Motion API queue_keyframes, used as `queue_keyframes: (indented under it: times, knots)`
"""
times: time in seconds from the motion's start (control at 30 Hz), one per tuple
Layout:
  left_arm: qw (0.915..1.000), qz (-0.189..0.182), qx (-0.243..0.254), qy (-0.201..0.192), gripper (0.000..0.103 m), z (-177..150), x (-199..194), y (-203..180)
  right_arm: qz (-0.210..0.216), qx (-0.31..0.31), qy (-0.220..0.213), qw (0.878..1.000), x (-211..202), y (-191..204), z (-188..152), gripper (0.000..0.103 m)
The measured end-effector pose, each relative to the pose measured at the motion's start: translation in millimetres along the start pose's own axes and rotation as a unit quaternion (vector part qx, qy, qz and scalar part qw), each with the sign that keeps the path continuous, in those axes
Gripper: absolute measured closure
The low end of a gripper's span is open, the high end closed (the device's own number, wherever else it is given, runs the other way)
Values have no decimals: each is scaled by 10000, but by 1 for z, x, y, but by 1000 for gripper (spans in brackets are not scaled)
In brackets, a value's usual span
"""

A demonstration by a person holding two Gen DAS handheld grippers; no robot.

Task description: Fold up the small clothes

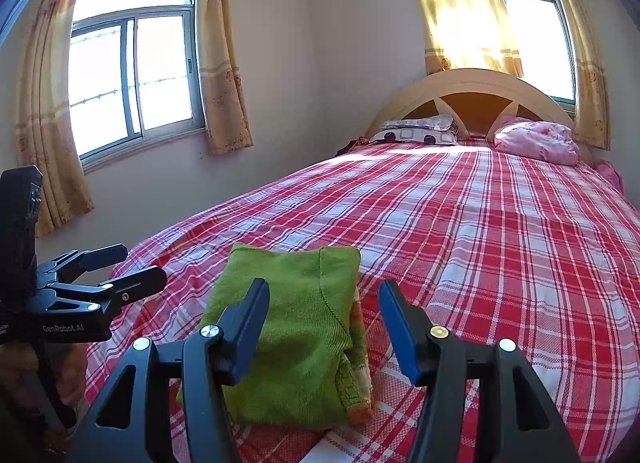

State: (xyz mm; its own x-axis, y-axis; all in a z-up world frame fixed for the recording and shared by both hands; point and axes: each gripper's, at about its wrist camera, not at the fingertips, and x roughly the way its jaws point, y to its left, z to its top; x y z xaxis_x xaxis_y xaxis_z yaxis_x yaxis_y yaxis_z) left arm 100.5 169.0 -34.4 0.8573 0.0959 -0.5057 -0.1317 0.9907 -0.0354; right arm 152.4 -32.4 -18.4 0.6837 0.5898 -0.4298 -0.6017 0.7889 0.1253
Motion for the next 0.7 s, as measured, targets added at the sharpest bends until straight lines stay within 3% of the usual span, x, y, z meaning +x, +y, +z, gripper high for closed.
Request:
queue_keyframes:
  times: [0.27,0.7]
  knots:
    - [9995,284,91,-126,0,3,-4,-1,8,-36,-41,10000,-2,1,-1,45]
    - [9988,453,94,-167,0,1,1,4,73,-76,58,9999,2,2,-8,45]
